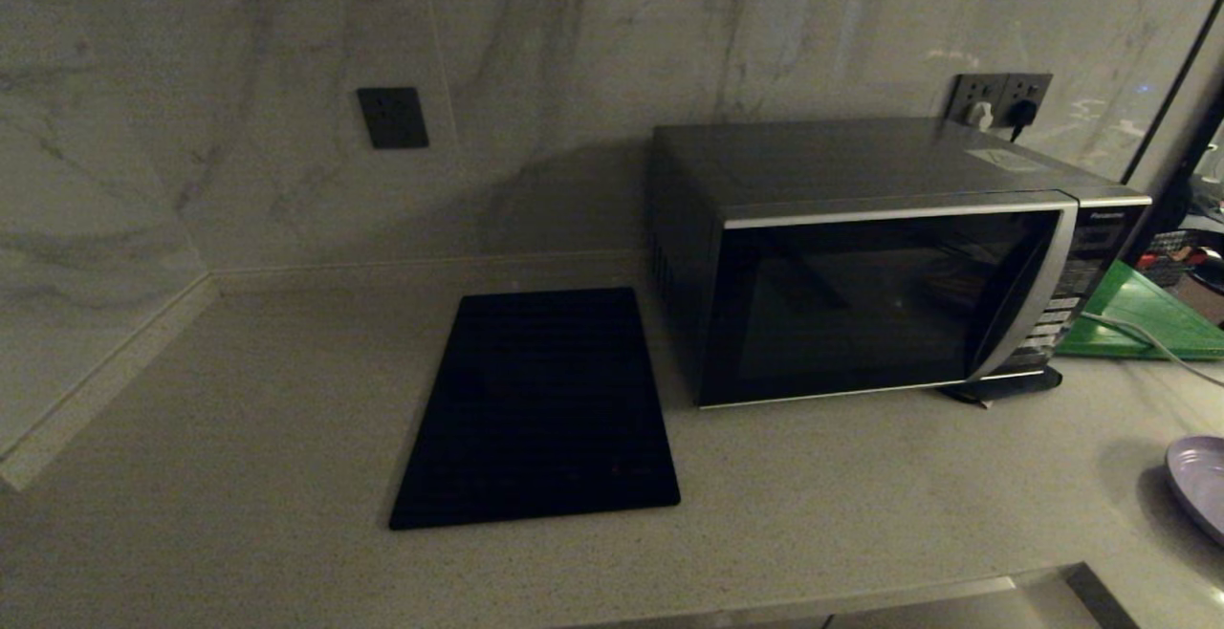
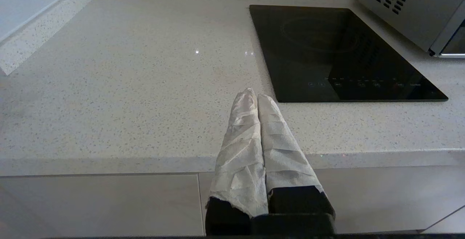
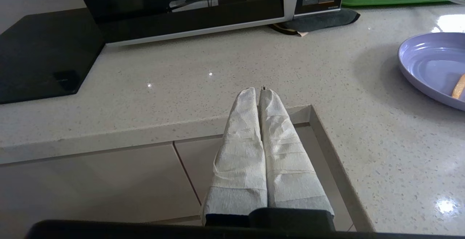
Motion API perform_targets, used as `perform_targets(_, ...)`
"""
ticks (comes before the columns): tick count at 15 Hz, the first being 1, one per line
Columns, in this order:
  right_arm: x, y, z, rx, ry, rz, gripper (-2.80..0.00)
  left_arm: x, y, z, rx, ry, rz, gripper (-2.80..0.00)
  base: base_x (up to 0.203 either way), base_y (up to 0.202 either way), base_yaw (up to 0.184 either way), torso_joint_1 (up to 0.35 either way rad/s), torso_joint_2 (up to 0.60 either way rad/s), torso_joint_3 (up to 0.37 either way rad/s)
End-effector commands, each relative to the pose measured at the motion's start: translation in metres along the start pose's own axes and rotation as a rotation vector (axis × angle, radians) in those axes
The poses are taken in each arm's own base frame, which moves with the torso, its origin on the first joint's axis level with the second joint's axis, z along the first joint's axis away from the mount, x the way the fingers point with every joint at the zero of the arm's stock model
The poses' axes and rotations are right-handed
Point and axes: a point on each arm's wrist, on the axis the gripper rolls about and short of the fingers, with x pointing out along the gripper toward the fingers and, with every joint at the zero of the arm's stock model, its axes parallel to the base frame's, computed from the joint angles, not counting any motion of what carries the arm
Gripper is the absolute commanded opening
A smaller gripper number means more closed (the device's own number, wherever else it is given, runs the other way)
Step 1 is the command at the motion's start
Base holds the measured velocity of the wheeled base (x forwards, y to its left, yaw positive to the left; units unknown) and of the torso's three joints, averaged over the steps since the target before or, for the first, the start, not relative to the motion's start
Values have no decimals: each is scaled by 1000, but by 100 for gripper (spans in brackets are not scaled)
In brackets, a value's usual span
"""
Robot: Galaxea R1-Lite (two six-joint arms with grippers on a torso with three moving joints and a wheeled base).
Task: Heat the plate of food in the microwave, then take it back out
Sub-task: Open the microwave oven
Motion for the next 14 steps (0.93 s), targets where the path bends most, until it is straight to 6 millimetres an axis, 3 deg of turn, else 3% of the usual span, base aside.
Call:
perform_targets(1,0,0,0,-1,3,1,-280,0,0,0,-1,1,1,-280,0,0,0,0,0,0)
perform_targets(14,0,0,0,24,-4,-4,-280,0,0,0,-1,1,1,-280,0,0,0,0,0,0)
